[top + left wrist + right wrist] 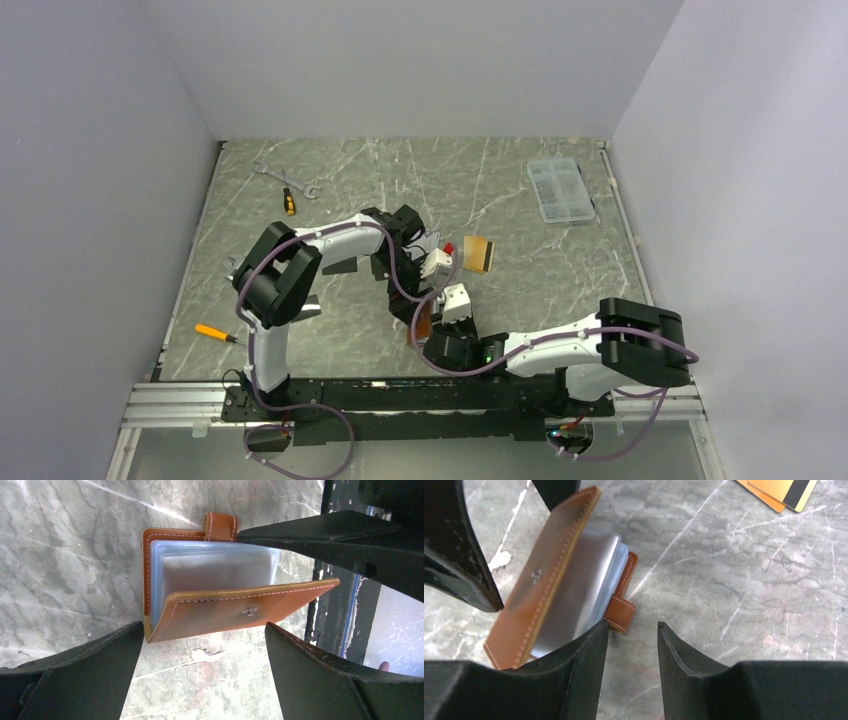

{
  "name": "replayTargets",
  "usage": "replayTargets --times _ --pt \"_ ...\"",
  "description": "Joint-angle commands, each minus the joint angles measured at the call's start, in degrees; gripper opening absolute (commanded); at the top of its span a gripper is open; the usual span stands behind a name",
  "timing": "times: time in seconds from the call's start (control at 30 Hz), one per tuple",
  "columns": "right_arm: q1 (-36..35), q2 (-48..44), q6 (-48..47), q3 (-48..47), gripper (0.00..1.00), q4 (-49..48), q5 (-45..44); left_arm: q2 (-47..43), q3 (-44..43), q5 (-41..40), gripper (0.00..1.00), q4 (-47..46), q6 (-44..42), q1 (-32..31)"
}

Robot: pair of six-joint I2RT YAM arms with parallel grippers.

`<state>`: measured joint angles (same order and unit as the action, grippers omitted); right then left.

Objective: Put the credit cards into the card holder
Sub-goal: Place the card holder at the center of the board, then close the card holder at the center of the board.

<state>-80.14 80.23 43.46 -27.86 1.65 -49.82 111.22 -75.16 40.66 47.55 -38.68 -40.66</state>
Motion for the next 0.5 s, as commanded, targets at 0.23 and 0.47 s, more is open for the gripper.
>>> replayTargets --times 0.23,0.47 --pt "-0.44 -4.48 3.44 2.8 0.42 -10.18 -5.43 3.56 -3.68 1.97 0.99 6.49 -6.73 -0.4" --pt "-0.11 -19.69 -0.18 22.45 0.59 -30.29 -0.81 2.29 -3.66 2.74 0.99 7.9 -9.41 -0.37"
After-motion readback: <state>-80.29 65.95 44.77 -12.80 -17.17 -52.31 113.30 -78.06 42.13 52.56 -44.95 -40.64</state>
